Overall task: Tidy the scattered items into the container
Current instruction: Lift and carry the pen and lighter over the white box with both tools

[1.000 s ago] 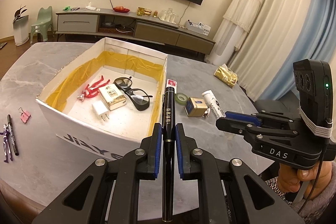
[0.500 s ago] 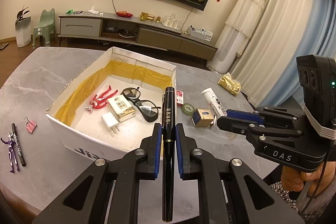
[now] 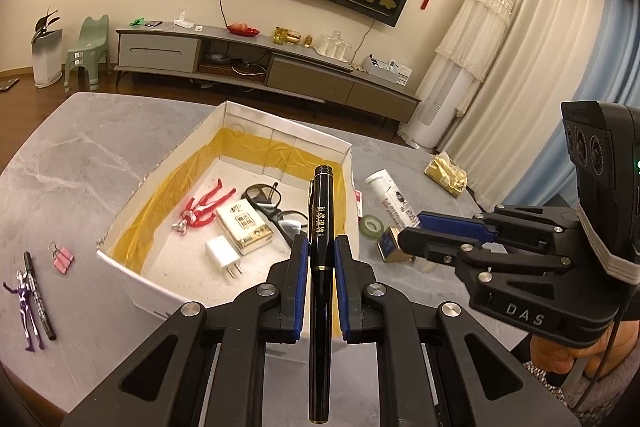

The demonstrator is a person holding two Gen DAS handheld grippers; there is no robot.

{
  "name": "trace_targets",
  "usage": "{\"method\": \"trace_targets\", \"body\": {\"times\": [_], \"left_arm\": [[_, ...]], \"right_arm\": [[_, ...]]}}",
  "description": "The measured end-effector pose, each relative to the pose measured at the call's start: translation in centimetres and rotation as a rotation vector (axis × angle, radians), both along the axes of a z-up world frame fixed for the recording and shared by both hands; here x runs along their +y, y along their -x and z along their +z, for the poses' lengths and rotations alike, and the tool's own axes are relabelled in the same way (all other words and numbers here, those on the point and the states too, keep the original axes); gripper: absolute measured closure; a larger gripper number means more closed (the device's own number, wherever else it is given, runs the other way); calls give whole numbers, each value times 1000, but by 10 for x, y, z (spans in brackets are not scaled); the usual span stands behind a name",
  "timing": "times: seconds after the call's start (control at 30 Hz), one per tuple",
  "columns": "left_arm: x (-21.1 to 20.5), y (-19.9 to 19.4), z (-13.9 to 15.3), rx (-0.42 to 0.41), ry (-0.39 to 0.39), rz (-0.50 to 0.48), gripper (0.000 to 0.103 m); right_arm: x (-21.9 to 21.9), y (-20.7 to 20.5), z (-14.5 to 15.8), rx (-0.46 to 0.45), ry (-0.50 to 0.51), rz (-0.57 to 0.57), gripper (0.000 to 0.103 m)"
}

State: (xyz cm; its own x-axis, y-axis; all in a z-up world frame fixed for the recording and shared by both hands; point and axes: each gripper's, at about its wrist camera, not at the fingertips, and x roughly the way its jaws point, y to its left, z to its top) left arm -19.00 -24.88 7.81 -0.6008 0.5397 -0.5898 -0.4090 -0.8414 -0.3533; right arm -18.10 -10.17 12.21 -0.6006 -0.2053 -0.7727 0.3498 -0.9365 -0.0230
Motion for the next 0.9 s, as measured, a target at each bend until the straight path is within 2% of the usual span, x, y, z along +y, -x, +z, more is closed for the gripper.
{"method": "trace_targets", "body": {"times": [0.53, 0.9], "left_arm": [[-3, 53, -16, -58, 2, 23, 89], [-9, 83, -32, -102, 23, 83, 89]], "right_arm": [[-16, 52, -19, -58, 6, 2, 83], [-17, 88, -29, -91, 5, -8, 83]]}}
